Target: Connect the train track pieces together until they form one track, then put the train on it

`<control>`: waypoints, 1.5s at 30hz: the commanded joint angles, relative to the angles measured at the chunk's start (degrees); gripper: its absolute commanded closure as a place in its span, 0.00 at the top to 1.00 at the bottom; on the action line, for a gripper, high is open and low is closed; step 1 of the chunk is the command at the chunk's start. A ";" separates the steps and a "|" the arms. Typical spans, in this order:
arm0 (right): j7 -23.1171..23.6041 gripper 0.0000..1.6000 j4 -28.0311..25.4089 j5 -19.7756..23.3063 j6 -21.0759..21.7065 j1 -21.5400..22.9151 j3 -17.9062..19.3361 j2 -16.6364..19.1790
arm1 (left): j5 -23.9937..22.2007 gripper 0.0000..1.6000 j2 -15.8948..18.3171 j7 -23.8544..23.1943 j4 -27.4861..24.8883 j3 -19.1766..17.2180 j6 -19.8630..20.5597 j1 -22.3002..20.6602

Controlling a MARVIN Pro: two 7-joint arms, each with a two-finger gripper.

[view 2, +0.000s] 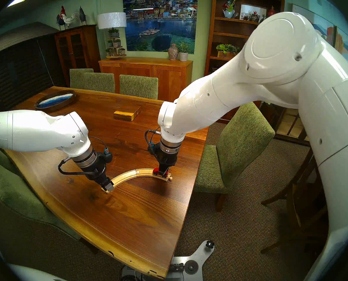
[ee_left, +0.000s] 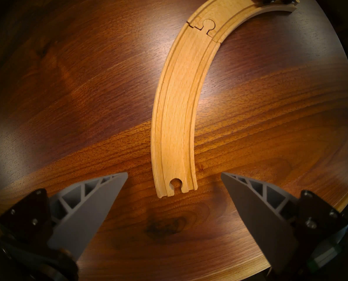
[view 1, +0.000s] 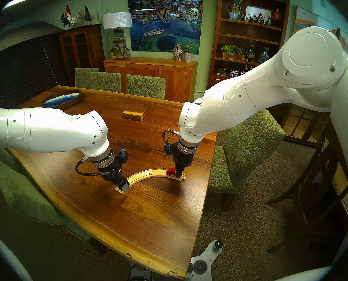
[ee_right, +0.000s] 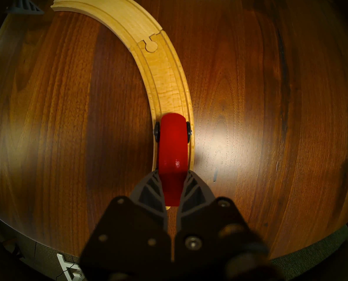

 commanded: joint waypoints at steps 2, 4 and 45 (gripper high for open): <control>-0.11 0.00 0.66 0.06 0.34 0.96 0.22 -0.02 | -0.11 1.00 0.02 0.05 -0.14 -1.21 0.01 -1.64; -0.09 0.16 0.64 -0.01 0.26 0.95 0.24 0.01 | -0.11 1.00 0.02 0.05 -0.14 -1.21 0.01 -1.64; -3.07 0.56 -5.37 0.96 0.48 5.04 -0.18 4.37 | -0.08 1.00 0.00 0.02 -0.11 -1.22 -0.01 -1.61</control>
